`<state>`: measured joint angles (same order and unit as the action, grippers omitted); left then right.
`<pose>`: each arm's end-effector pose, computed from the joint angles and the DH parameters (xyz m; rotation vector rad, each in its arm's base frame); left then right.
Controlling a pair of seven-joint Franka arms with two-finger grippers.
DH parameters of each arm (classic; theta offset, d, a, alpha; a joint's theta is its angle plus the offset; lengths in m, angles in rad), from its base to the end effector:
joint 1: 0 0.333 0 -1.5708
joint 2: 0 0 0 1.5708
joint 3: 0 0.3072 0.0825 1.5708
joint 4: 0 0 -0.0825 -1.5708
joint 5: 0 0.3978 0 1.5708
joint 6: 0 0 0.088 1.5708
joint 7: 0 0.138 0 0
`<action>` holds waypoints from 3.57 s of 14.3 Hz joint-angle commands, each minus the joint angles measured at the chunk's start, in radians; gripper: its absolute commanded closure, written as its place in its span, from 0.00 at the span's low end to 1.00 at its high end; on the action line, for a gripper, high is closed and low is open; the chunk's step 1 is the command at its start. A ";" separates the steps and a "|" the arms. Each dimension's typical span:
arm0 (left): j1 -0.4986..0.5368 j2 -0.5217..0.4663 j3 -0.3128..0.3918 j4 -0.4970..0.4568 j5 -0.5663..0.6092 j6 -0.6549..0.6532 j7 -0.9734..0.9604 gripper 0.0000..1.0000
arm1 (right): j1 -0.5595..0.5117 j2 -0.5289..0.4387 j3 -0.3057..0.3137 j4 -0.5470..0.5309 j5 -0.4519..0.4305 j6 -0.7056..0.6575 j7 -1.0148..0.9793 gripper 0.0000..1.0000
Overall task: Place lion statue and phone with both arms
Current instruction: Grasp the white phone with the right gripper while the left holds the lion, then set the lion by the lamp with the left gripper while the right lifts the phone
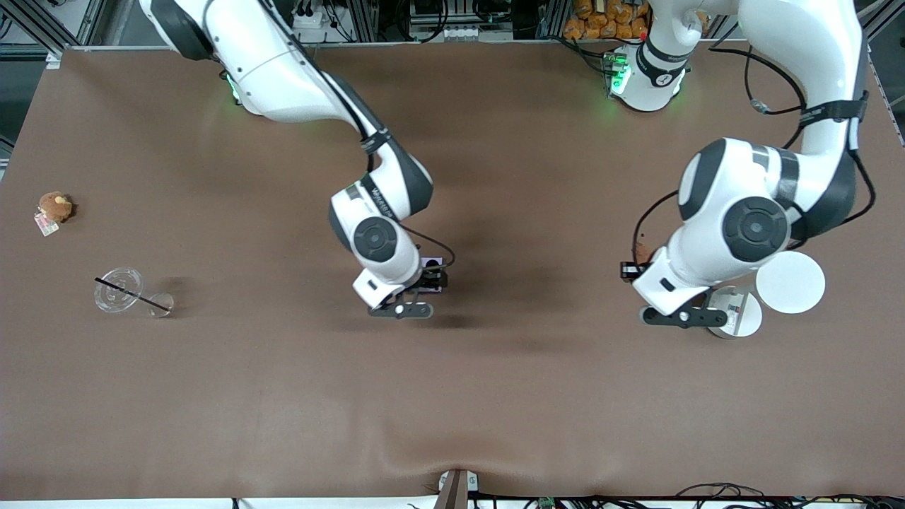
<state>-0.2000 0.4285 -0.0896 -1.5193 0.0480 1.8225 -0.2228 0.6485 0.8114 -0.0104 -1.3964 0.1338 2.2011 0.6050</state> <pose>0.6483 -0.1808 0.3614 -3.0950 0.1175 0.1821 0.5856 0.4457 0.1762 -3.0616 0.0658 0.0976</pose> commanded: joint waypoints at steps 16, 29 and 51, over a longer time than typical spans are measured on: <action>0.030 0.085 -0.010 -0.133 0.069 0.245 0.083 1.00 | 0.023 0.061 -0.008 -0.006 0.007 0.011 0.027 0.00; 0.120 0.193 -0.007 -0.133 0.158 0.351 0.235 1.00 | 0.050 0.066 -0.011 -0.030 0.006 0.032 0.041 0.47; 0.192 0.012 -0.045 -0.130 0.115 0.203 0.203 0.00 | -0.590 -0.178 -0.060 -0.286 -0.031 -0.054 -0.563 0.70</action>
<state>-0.0084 0.5184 -0.1165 -1.6314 0.1728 2.0892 0.0389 0.0796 0.6491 -0.0912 -1.5871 0.1193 2.0592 0.0771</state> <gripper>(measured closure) 0.000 0.159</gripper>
